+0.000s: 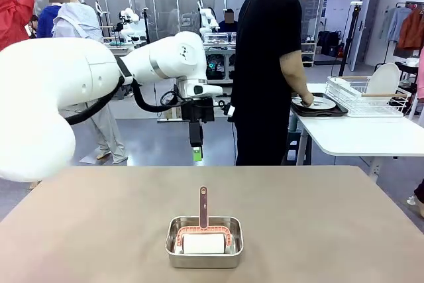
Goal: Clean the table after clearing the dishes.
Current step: When the right (or left) Handle tray is removed, use the right hand (or left hand) to clean the right (or left) side of the table with the Lint Roller.
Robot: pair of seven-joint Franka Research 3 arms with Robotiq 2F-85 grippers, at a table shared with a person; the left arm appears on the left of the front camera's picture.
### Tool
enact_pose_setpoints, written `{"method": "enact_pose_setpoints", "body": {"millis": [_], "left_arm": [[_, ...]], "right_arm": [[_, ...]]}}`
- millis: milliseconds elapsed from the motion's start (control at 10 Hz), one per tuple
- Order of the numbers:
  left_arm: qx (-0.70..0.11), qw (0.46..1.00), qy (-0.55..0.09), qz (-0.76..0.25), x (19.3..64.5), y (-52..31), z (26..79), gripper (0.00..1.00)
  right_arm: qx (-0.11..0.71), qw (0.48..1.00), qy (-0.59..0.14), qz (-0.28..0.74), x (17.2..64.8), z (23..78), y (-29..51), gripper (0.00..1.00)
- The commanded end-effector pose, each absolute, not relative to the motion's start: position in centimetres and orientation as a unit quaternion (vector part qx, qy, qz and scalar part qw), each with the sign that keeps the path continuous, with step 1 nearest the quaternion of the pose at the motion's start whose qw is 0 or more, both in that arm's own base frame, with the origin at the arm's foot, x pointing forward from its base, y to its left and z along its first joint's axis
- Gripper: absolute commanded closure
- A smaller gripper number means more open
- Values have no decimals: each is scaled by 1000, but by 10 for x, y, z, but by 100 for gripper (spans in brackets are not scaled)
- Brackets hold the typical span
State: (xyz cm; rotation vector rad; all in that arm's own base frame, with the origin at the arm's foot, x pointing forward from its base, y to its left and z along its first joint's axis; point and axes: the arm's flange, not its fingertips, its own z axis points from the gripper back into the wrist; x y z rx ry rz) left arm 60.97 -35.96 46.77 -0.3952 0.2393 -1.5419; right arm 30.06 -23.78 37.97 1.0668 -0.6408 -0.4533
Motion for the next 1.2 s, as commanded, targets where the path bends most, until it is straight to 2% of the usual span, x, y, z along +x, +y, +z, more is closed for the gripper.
{"method": "enact_pose_setpoints", "body": {"millis": [0,400,600,1100], "left_arm": [[-157,706,122,-680,630,-375,466,0],[-193,689,151,-682,638,-383,424,0],[-216,670,140,-697,632,-383,409,0],[-225,679,179,-675,604,-387,375,0]], "right_arm": [[500,784,-302,-211,301,381,-237,0],[500,784,-302,-211,301,381,-237,0],[500,784,-302,-211,301,381,-237,0],[500,784,-302,-211,301,381,-237,0]]}}
